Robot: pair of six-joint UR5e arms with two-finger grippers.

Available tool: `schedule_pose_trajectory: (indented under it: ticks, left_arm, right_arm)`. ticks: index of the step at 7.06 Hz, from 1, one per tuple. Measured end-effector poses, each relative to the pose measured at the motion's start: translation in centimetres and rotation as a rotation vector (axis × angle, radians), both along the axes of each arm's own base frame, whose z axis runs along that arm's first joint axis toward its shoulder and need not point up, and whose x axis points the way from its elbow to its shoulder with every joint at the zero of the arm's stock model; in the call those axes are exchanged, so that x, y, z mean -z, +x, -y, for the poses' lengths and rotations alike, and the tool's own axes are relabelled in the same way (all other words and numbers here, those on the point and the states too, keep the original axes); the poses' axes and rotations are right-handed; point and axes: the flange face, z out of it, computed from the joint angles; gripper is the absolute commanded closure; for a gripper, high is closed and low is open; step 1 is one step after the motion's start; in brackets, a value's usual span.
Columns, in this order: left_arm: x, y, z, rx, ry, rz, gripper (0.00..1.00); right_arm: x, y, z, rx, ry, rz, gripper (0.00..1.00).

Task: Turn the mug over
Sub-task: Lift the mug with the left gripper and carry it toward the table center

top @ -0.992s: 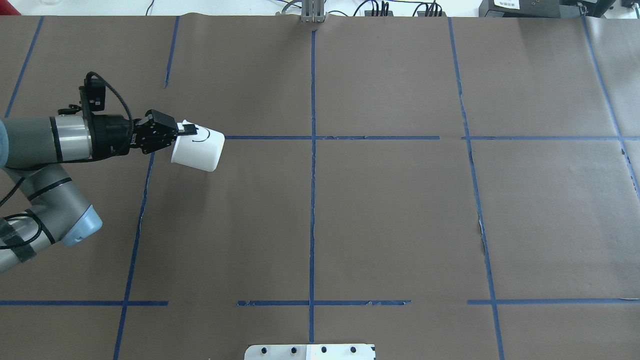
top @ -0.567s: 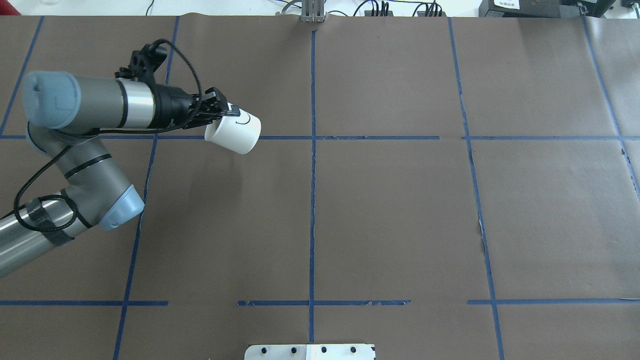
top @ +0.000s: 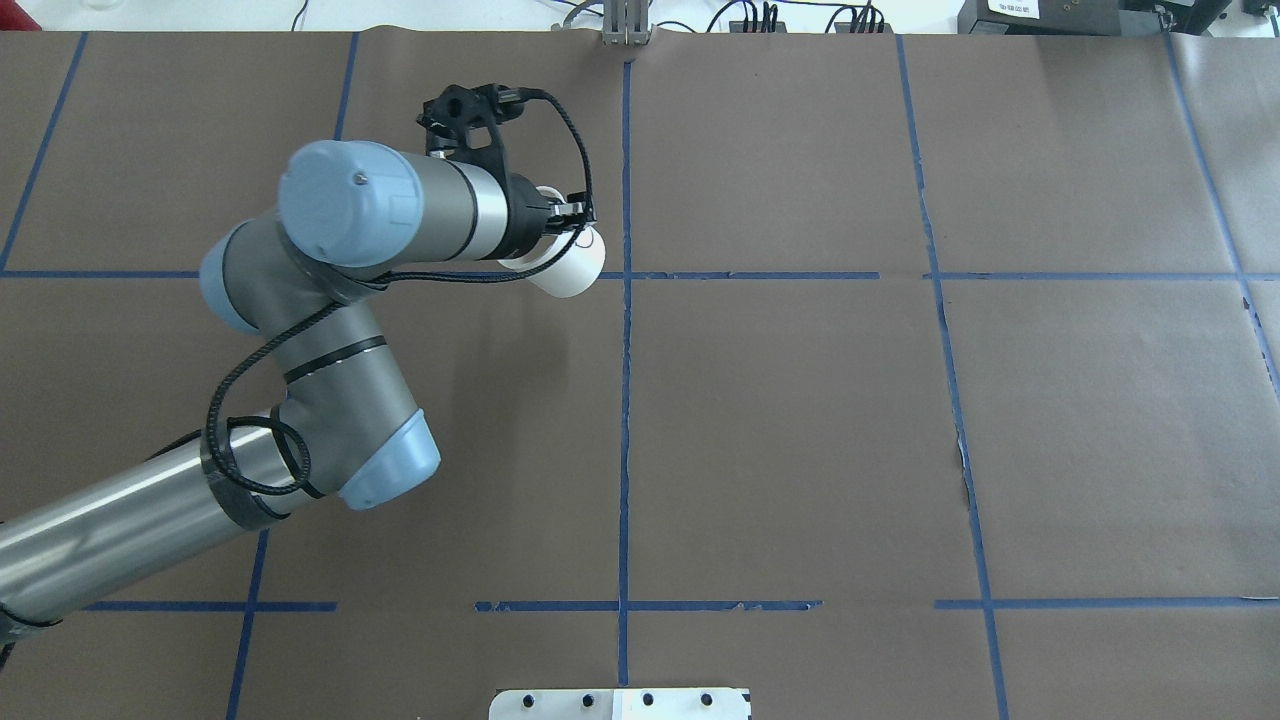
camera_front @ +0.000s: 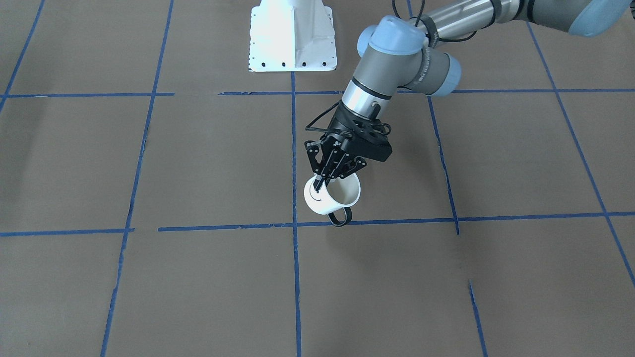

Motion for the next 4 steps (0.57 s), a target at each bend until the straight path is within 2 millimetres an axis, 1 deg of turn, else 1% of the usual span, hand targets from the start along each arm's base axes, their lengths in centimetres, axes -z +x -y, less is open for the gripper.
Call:
schedule_pose_trajectory:
  ticks: [2, 3, 4]
  left_arm:
    - [2.5, 3.0, -1.2, -0.044, 0.104, 0.2, 1.0]
    - [3.7, 4.3, -1.8, -0.058, 0.113, 0.274, 1.0]
    - [4.4, 6.0, -2.3, -0.068, 0.107, 0.33, 1.0]
  right_arm:
    - [0.0, 0.0, 0.0, 0.0, 0.0, 0.0, 0.0]
    - [0.0, 0.0, 0.0, 0.0, 0.0, 0.0, 0.0]
    - [0.0, 0.0, 0.0, 0.0, 0.0, 0.0, 0.0]
